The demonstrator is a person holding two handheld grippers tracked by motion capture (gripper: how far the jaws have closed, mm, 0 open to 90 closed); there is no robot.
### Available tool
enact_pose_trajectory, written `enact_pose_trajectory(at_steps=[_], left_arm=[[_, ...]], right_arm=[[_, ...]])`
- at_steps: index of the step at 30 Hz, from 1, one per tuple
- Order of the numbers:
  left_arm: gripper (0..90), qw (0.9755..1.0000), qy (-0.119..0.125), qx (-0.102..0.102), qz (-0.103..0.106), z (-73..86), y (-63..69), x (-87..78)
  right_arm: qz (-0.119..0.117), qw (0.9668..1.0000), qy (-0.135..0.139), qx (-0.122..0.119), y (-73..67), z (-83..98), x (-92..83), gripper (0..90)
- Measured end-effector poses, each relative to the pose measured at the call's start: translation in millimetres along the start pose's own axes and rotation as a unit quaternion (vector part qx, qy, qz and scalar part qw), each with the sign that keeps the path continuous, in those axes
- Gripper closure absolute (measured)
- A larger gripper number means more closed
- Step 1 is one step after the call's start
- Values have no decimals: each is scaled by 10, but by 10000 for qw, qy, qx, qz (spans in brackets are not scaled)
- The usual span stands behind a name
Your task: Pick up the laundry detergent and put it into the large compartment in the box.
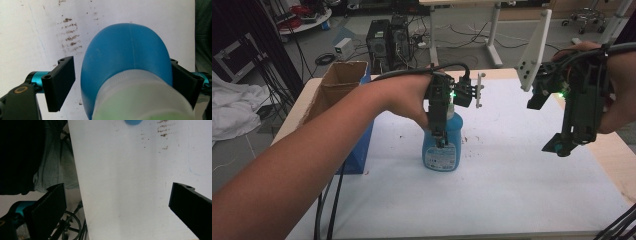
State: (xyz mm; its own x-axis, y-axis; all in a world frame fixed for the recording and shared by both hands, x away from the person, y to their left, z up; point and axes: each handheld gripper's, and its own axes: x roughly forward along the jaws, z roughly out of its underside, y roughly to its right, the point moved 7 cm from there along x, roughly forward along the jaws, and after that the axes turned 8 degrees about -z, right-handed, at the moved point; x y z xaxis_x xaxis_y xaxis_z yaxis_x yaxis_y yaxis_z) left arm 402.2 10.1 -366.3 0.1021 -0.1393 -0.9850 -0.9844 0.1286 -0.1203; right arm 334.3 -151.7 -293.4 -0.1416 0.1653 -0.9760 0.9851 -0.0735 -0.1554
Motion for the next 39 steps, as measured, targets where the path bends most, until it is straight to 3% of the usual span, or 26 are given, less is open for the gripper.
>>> enact_pose_trajectory(at_steps=[30, 39], left_arm=[[262, 9999, -81, 76, 15, -9, 23, 20], [333, 9998, -155, 70, 83, -3, 27, 25]], right_arm=[[-30, 10000, -10, 23, 19, -12, 39, 8], [-26, 10000, -11, 16, 21, -6, 44, 7]])
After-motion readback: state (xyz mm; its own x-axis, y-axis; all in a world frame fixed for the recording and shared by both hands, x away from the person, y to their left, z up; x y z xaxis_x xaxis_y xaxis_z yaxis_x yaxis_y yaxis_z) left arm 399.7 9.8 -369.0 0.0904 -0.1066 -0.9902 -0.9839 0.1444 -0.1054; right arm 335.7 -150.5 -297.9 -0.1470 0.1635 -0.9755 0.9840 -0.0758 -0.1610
